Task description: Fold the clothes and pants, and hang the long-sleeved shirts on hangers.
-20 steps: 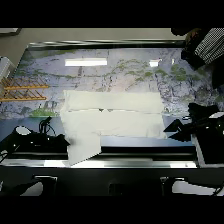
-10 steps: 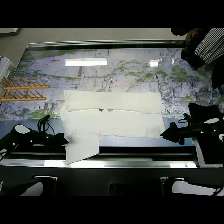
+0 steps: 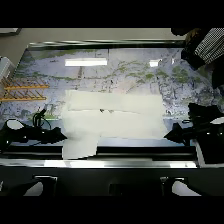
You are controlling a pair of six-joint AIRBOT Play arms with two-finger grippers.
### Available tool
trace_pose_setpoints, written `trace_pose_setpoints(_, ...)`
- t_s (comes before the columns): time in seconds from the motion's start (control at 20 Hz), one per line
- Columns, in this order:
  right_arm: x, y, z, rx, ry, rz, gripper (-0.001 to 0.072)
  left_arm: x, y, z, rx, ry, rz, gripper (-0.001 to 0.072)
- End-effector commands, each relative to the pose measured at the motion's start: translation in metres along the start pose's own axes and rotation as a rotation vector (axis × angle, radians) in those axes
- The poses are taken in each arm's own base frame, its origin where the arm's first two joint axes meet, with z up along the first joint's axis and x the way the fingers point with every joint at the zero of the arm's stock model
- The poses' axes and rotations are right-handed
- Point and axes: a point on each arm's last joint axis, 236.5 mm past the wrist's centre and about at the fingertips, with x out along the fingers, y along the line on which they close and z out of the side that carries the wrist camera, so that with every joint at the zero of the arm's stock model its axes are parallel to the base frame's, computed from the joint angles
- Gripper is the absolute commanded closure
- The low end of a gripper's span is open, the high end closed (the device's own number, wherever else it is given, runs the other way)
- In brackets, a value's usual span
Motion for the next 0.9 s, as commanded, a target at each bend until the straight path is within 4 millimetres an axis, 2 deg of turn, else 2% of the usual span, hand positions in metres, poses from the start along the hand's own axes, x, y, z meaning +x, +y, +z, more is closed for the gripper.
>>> trace_pose_setpoints(0.0, -0.028, -0.007, -0.03, 0.046, -0.005, -0.126, 0.0681, -0.028, -0.025, -0.016, -0.031, -0.021, -0.023, 0.0687)
trace_pose_setpoints(0.15, -0.047, 0.005, -0.039, 0.012, -0.087, -0.15, 0.0682, -0.051, -0.043, -0.021, 0.003, -0.107, -0.031, 0.0688)
trace_pose_setpoints(0.2, -0.049, 0.009, -0.035, -0.027, -0.122, -0.165, 0.0683, -0.055, -0.045, -0.015, 0.0, -0.141, -0.032, 0.0688)
trace_pose_setpoints(0.3, -0.037, 0.022, -0.024, -0.153, -0.152, -0.216, 0.0683, -0.06, -0.05, 0.004, 0.006, -0.191, -0.035, 0.0688)
trace_pose_setpoints(0.4, -0.02, 0.042, -0.004, -0.311, -0.187, -0.294, 0.0683, -0.062, -0.059, 0.028, 0.048, -0.215, -0.03, 0.0688)
trace_pose_setpoints(0.45, -0.02, 0.044, 0.011, -0.333, -0.224, -0.378, 0.0683, -0.061, -0.065, 0.04, 0.071, -0.214, -0.028, 0.0688)
trace_pose_setpoints(0.55, -0.038, 0.051, 0.045, -0.308, -0.338, -0.488, 0.0683, -0.059, -0.077, 0.068, 0.1, -0.213, -0.028, 0.0688)
trace_pose_setpoints(0.65, -0.05, 0.07, 0.068, -0.313, -0.39, -0.471, 0.0683, -0.056, -0.086, 0.098, 0.118, -0.208, -0.028, 0.0688)
trace_pose_setpoints(0.85, -0.047, 0.086, 0.107, -0.31, -0.408, -0.456, 0.0682, -0.041, -0.101, 0.154, 0.144, -0.188, -0.038, 0.0688)
